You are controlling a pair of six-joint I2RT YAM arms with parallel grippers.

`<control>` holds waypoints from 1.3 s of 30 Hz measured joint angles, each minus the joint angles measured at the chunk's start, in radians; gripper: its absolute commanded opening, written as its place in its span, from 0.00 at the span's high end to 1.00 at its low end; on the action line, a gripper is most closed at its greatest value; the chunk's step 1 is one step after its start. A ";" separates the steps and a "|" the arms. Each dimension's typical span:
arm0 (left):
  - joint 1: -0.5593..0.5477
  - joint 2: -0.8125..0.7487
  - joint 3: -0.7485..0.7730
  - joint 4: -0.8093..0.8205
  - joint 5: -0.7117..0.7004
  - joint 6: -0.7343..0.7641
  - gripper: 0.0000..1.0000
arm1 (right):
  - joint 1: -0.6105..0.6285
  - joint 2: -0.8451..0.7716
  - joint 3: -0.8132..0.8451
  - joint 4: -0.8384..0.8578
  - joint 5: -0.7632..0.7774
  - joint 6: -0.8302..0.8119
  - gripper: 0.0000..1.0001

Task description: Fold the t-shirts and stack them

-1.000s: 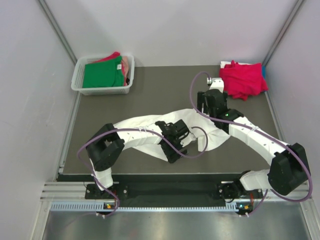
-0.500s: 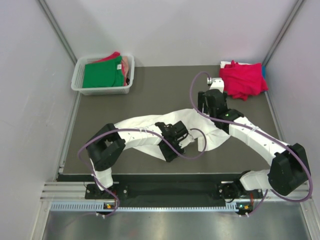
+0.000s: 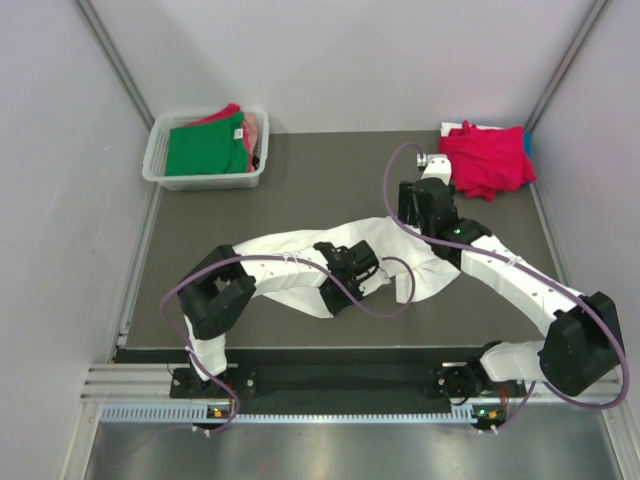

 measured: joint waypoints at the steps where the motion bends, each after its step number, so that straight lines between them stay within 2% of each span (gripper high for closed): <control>1: 0.000 0.002 0.001 -0.002 0.001 0.000 1.00 | 0.000 0.000 0.000 0.000 0.000 0.000 0.32; 9: 0.039 0.005 0.030 -0.047 0.056 0.006 1.00 | 0.000 0.000 0.000 0.000 0.000 -0.001 0.36; 10: 0.060 0.005 0.050 -0.071 0.068 0.008 1.00 | 0.000 0.000 0.000 0.000 0.000 -0.001 0.35; 12: 0.124 0.005 0.111 -0.110 0.093 0.014 1.00 | 0.000 0.000 -0.001 0.000 -0.001 -0.001 0.26; 16: 0.393 0.006 0.390 -0.187 0.164 0.024 1.00 | -0.001 0.000 -0.024 0.013 -0.035 0.015 0.18; 17: 0.476 0.006 0.478 -0.186 0.180 0.026 1.00 | 0.000 0.002 -0.039 0.016 -0.047 0.023 0.13; 18: 0.547 0.004 0.552 -0.181 0.192 0.026 1.00 | 0.000 0.005 -0.059 0.021 -0.060 0.033 0.02; 21: 0.731 -0.034 0.669 -0.160 0.192 0.027 1.00 | 0.000 0.038 -0.116 0.019 -0.097 0.061 0.00; 23: 0.789 -0.071 0.686 -0.178 0.189 0.031 1.00 | 0.000 0.064 -0.135 0.008 -0.113 0.068 0.00; 33: 0.836 -0.090 0.684 -0.238 0.238 0.034 1.00 | 0.000 0.090 -0.134 -0.012 -0.166 0.059 0.05; 36: 0.836 -0.090 0.680 -0.240 0.238 0.033 1.00 | 0.002 0.089 -0.124 -0.024 -0.206 0.042 0.00; 39: 0.836 -0.090 0.678 -0.239 0.240 0.033 1.00 | 0.013 0.085 -0.122 -0.061 -0.244 0.023 0.00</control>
